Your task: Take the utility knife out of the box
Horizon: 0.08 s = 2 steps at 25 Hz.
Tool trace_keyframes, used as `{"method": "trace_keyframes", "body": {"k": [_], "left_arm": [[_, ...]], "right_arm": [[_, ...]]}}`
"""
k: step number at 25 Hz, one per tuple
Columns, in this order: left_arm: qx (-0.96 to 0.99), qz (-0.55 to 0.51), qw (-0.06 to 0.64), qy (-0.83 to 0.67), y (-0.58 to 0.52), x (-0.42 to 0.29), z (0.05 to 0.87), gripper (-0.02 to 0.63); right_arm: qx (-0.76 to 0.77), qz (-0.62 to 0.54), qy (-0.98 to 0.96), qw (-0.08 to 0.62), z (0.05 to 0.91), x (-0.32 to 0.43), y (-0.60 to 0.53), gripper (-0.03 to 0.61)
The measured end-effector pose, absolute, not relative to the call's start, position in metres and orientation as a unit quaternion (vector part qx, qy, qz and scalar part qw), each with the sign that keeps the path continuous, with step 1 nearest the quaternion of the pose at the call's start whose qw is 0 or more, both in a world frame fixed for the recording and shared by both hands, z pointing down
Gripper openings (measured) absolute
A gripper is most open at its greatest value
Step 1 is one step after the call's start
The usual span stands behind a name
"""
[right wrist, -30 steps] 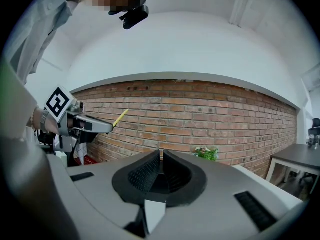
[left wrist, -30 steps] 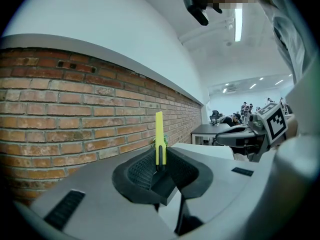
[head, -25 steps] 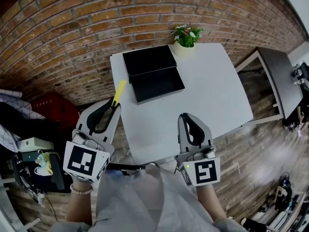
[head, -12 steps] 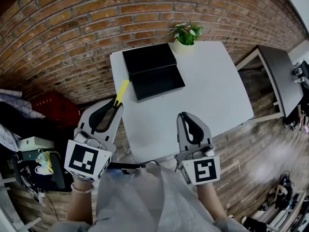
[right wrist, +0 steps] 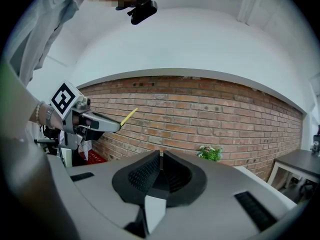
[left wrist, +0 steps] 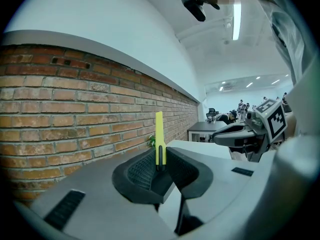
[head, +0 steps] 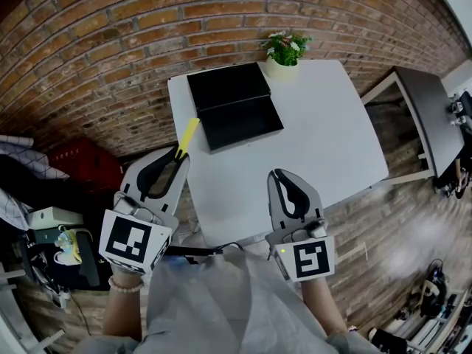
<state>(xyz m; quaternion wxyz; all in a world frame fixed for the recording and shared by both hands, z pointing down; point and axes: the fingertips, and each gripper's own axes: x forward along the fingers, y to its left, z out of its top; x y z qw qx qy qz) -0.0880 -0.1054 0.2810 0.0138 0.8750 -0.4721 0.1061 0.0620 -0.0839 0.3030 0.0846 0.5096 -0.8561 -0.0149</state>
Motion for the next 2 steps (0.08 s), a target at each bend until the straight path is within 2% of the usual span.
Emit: {"method": "trace_keyframes", "body": {"k": [2], "left_arm": [[0.875, 0.107, 0.014, -0.472, -0.1060, -0.0878, 0.2818, 0.077]], "right_arm": [[0.508, -0.019, -0.858, 0.079, 0.3011, 0.0609, -0.0852, 0.052]]}}
